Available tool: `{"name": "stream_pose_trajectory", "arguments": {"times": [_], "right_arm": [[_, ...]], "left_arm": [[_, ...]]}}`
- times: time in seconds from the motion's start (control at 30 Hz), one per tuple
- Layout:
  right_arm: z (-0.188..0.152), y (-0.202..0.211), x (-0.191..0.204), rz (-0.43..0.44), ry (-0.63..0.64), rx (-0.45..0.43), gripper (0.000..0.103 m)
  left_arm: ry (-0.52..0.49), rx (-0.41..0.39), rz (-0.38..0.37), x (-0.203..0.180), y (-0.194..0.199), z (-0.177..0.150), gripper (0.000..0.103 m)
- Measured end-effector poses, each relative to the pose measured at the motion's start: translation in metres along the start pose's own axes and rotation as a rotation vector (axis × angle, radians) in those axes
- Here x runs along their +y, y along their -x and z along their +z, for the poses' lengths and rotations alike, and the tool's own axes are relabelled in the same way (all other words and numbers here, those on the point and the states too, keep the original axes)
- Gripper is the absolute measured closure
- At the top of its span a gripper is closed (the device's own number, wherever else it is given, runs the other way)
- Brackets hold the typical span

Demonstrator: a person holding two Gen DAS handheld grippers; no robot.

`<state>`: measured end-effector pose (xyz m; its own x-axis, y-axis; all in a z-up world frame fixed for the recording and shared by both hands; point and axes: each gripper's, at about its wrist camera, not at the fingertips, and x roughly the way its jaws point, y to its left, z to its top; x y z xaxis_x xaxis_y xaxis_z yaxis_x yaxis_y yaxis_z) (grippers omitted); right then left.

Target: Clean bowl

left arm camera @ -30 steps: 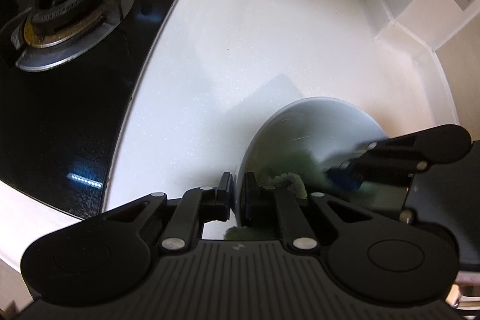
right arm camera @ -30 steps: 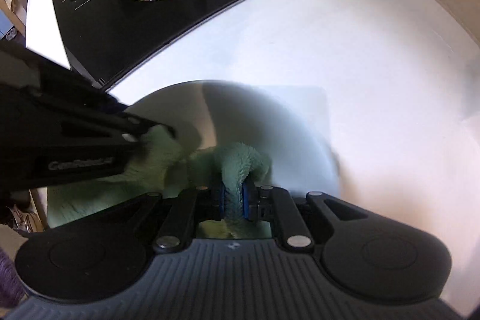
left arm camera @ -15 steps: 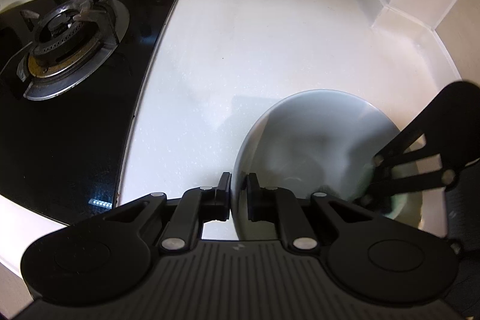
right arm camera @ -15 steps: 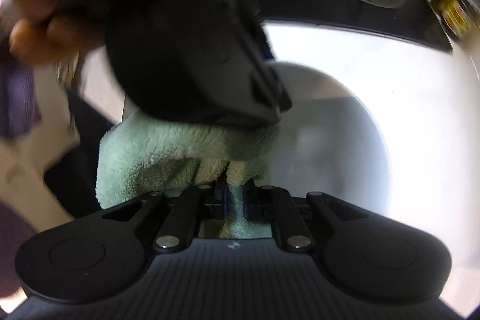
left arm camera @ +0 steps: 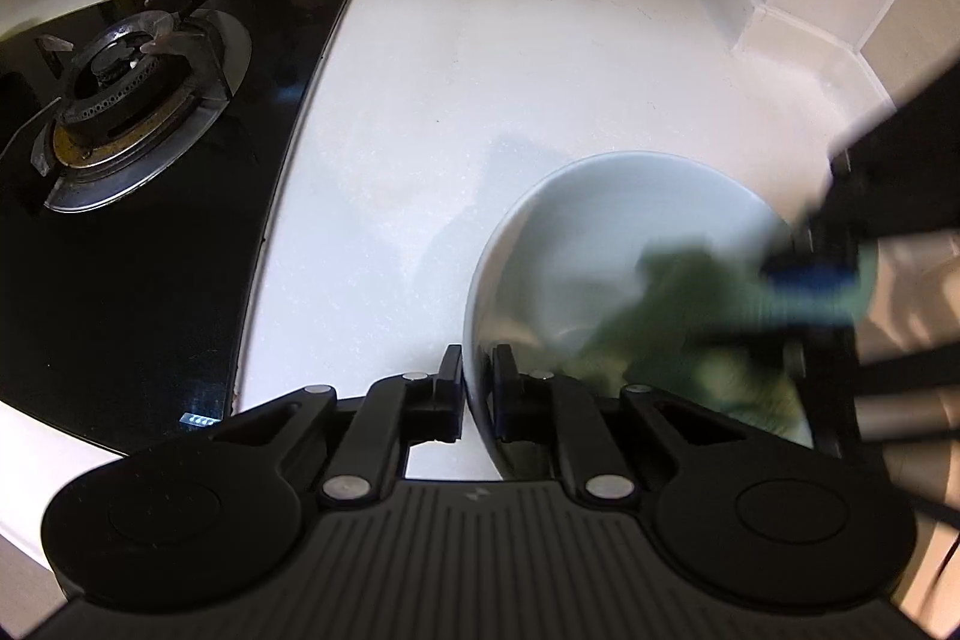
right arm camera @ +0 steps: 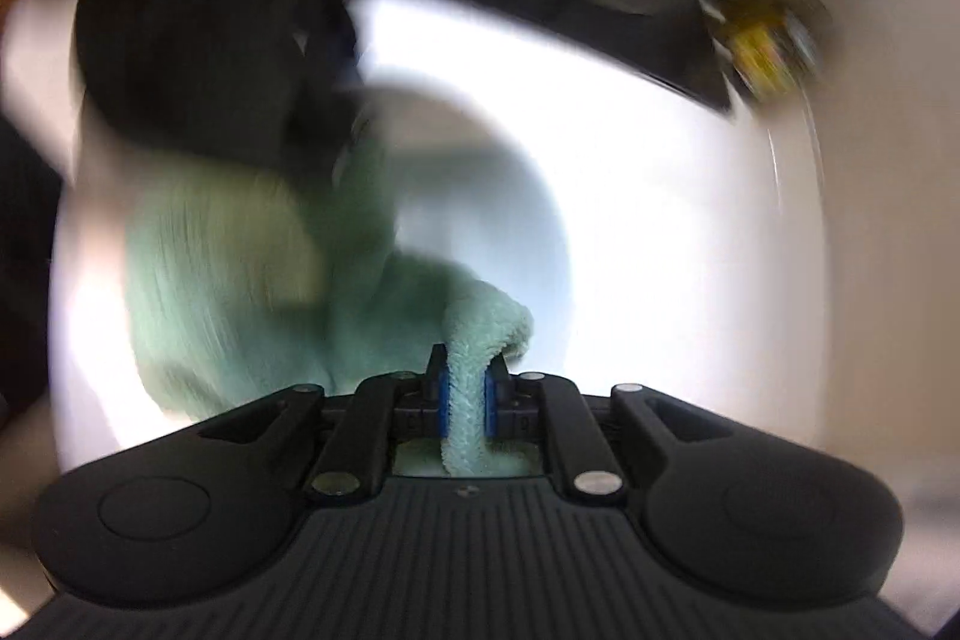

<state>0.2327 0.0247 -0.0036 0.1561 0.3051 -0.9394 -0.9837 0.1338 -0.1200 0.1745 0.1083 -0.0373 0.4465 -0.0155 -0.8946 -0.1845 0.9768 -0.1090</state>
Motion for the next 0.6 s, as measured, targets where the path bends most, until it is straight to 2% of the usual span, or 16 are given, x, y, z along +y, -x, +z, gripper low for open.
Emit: {"name": "stream_pose_trajectory", "arguments": {"times": [0.03, 0.1, 0.2, 0.27, 0.43, 0.5, 0.6], "right_arm": [[-0.002, 0.004, -0.008, 0.091, -0.115, -0.035, 0.094], [-0.011, 0.004, -0.016, 0.199, -0.267, -0.064, 0.094], [-0.019, -0.015, -0.021, 0.294, -0.380, -0.042, 0.094], [-0.026, -0.017, -0.017, 0.347, -0.389, -0.023, 0.094], [-0.016, -0.019, -0.005, 0.332, -0.227, 0.043, 0.094], [-0.011, -0.013, 0.012, 0.273, -0.051, 0.098, 0.094], [-0.009, -0.008, 0.030, 0.178, 0.140, 0.165, 0.094]], "left_arm": [[-0.001, 0.004, -0.002, 0.001, 0.002, 0.001, 0.095], [0.002, 0.006, -0.003, 0.004, 0.002, 0.002, 0.095], [0.004, 0.006, -0.001, 0.005, 0.000, 0.004, 0.095], [0.005, 0.009, 0.000, 0.005, -0.001, 0.005, 0.095], [-0.006, 0.014, 0.002, 0.005, -0.003, 0.006, 0.093], [-0.012, 0.016, -0.004, 0.006, -0.003, 0.006, 0.092], [-0.034, 0.015, -0.002, 0.005, -0.004, 0.005, 0.092]]}}
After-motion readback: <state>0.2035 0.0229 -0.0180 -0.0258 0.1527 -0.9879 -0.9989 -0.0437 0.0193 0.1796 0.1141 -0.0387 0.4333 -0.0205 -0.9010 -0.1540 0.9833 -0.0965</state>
